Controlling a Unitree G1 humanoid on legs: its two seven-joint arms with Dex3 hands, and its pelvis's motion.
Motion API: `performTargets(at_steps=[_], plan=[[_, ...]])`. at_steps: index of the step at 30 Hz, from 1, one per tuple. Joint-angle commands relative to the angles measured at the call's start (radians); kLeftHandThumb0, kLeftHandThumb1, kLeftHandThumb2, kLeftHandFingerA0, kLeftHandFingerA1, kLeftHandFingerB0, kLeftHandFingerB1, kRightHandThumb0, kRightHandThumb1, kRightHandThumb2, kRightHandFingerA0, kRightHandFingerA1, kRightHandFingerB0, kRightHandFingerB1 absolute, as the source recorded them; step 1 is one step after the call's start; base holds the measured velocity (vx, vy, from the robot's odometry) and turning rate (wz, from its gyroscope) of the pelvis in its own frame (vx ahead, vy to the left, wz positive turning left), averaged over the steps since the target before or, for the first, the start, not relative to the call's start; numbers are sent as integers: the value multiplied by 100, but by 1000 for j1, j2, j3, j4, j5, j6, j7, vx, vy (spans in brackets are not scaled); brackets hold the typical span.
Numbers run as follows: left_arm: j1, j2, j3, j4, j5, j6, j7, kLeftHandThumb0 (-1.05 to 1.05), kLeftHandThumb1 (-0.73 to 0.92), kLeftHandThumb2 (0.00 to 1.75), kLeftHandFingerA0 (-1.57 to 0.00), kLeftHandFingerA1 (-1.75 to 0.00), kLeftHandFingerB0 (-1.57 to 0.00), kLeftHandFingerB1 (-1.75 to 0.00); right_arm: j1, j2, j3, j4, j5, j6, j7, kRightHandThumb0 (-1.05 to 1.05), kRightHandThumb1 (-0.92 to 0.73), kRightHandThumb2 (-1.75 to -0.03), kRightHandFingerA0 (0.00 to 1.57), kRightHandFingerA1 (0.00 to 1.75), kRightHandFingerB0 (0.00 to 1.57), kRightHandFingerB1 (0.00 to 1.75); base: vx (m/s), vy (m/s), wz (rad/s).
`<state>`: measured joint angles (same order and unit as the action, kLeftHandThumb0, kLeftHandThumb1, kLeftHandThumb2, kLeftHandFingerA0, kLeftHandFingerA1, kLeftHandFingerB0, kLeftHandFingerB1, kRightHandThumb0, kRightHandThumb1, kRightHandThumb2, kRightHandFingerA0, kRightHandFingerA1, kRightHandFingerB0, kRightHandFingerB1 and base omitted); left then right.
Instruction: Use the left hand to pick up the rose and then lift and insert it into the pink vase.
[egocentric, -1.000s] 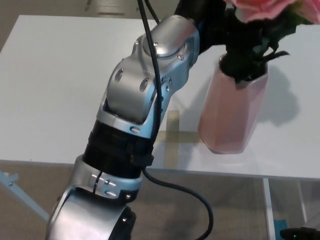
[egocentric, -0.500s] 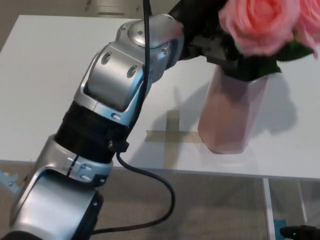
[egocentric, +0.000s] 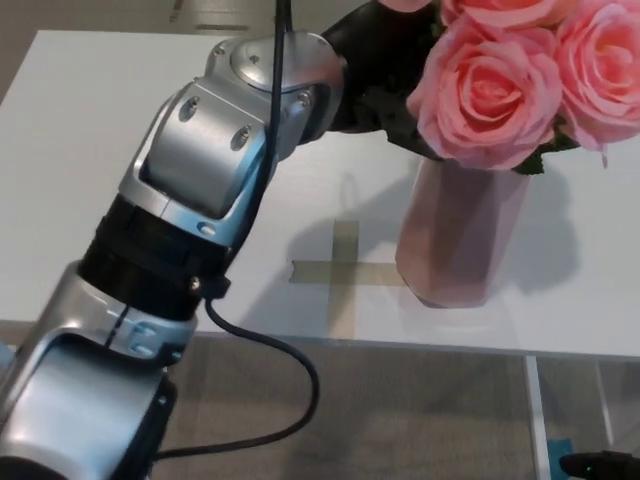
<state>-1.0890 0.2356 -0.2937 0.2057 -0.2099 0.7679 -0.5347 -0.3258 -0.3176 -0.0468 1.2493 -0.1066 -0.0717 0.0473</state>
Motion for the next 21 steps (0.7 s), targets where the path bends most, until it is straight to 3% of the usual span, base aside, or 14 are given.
performTargets(at_steps=[1, 13, 16, 18, 19, 21], plan=[[-78, 77, -32, 48, 1, 8, -179, -75, 43, 81, 0, 0, 0, -1, 4, -6, -1, 3, 1, 13, 6, -33, -66, -59, 58, 41, 53, 39, 0, 0, 0], [-219, 220, -214, 138, 111, -106, -381, -74, 42, 82, 0, 0, 0, -1, -1, -5, -1, 9, -1, 16, 5, -34, -66, -59, 59, 41, 53, 39, 0, 0, 0], [-256, 245, -278, 123, 150, -111, -421, -70, 38, 82, 0, -7, 0, -7, 1, -6, 2, 6, -3, 15, 4, -34, -66, -59, 59, 41, 53, 39, 0, 0, 0], [-274, 263, -333, 97, 190, -130, -445, -81, 35, 72, 0, -15, 0, -5, 0, -5, 2, 5, -3, 12, 7, -33, -66, -59, 58, 41, 53, 39, 0, 0, 0], [-282, 266, -351, 95, 201, -134, -453, -68, 38, 83, -6, -20, 0, -6, -1, -5, 2, 5, -2, 12, 7, -33, -66, -59, 58, 41, 52, 39, 0, 0, 0], [-291, 268, -370, 96, 214, -138, -465, -68, 38, 83, -6, -20, 0, -6, -2, -4, 0, 5, -1, 14, 7, -33, -66, -59, 58, 41, 52, 39, 0, 0, 0]])
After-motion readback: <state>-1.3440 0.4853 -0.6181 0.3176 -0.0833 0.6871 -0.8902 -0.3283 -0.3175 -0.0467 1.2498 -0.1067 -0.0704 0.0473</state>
